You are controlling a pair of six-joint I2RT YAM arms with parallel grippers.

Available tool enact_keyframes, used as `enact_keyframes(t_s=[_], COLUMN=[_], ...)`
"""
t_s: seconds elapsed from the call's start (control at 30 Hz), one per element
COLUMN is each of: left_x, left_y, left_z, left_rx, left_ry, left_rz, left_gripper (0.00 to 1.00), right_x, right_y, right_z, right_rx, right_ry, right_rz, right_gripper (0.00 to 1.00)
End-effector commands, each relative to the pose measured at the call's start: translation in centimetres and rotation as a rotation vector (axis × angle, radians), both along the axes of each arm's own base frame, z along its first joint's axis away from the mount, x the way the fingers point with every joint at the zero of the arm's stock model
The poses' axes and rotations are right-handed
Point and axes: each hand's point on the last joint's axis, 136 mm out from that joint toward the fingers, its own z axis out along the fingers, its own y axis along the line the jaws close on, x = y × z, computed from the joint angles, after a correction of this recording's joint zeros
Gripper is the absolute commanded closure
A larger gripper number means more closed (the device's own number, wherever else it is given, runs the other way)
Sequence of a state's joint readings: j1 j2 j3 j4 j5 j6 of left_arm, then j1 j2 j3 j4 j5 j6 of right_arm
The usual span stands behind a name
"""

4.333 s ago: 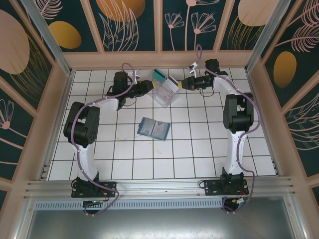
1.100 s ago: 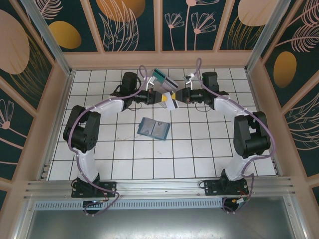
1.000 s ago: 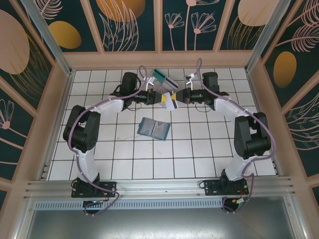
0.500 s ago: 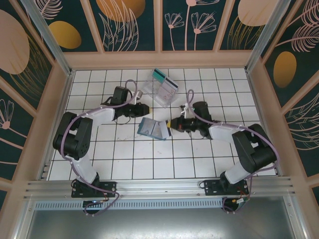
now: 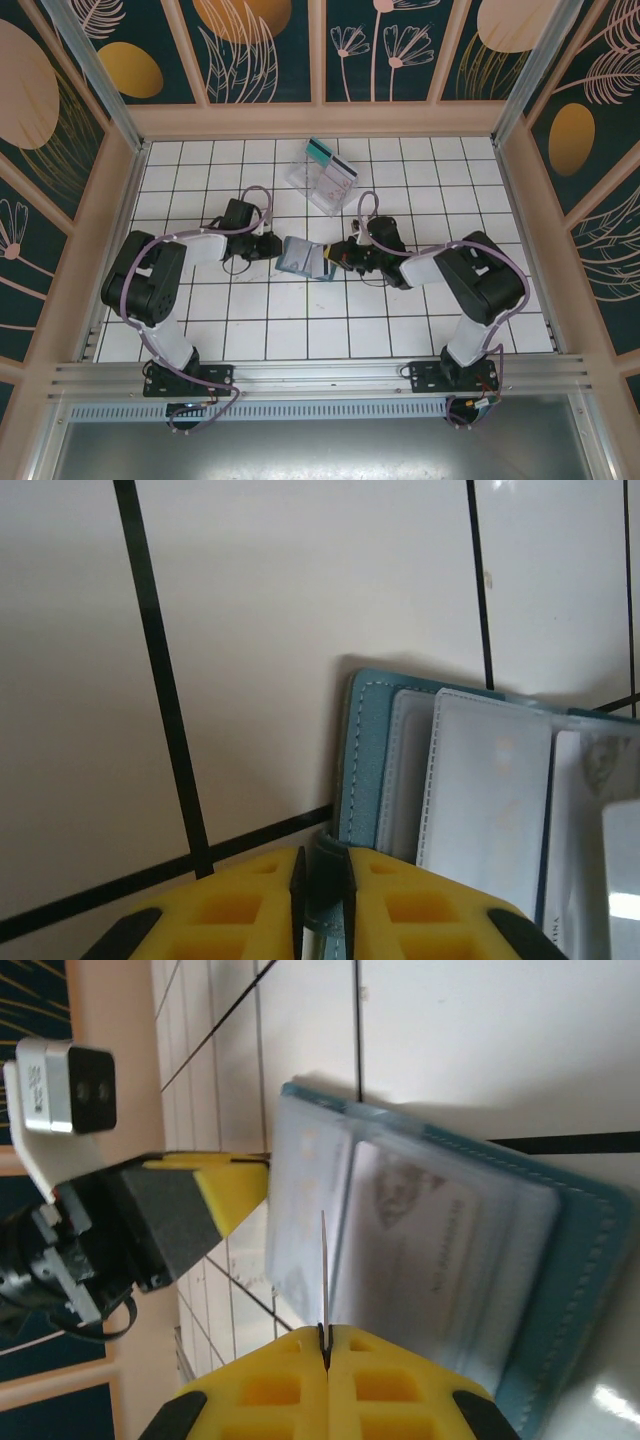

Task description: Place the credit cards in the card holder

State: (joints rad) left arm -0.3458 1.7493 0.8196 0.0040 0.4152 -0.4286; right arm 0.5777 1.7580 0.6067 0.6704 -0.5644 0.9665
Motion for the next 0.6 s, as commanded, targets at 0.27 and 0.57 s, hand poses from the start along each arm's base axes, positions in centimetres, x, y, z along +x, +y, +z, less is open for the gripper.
enact_keyframes(t_s=[0.27,0.57], left_x=[-4.9,-5.4], left_y=[-1.0,-1.1], left_z=[-1.5,-1.4], left_rx=[-0.093,-0.085], left_ry=[0.05,0.048], left_rz=[0.001,0.009], left_gripper=[0.85,0.85], right_x=[2.3,2.4], right_y=[1.5,0.4], right_z=[1.1,0.0], right_rx=[0.05,0.022], right_ry=[-0.044,-0.033], right_rz=[-0.007,-0.014], right_gripper=[1.0,1.0])
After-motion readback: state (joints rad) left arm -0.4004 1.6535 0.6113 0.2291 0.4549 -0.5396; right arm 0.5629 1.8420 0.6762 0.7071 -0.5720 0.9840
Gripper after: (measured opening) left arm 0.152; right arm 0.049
